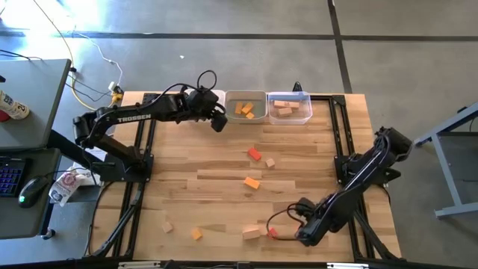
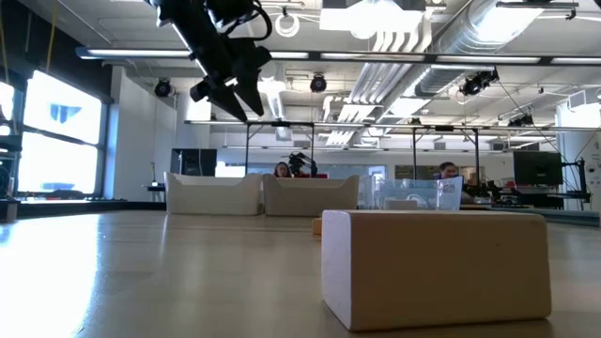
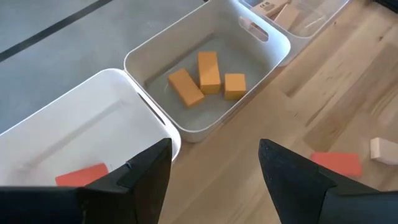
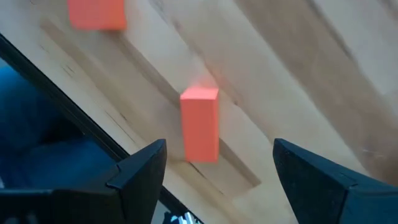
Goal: Sort & place blocks by color
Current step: Put the orange block into the white bin
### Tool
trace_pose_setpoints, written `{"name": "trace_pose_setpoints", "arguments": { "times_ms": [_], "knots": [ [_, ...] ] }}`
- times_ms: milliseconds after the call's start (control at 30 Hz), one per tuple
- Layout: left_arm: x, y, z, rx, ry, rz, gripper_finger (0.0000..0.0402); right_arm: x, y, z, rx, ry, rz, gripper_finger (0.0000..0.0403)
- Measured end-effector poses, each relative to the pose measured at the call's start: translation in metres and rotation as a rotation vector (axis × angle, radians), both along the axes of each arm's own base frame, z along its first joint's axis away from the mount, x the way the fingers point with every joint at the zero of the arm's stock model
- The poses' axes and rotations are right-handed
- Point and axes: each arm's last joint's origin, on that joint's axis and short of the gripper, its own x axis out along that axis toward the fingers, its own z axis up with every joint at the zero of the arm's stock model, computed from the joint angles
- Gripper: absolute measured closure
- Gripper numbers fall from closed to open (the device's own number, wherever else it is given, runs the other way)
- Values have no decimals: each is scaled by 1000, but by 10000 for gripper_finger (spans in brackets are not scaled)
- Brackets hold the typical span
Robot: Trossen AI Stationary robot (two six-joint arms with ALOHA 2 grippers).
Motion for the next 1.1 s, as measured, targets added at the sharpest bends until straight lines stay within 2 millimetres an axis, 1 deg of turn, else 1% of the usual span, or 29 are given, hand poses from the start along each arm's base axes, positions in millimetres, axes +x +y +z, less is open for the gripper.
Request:
{"name": "trace_pose_setpoints", "arguments": {
  "times_ms": [167, 300, 467, 667, 1100],
  "knots": [
    [0, 0, 0, 1, 0, -1, 175, 1, 13, -17, -2, 32, 15, 123],
    [0, 0, 0, 4, 3, 2, 175, 1, 20, -29, -12, 72, 18, 123],
    [0, 0, 0, 5, 3, 4, 175, 5, 27, -39, -3, 69, 26, 123],
    [0, 0, 0, 5, 3, 4, 175, 6, 31, -47, -7, 72, 33, 123],
    [0, 0, 0, 5, 4, 4, 175, 5, 39, -73, -67, 128, 24, 124]
  ]
}}
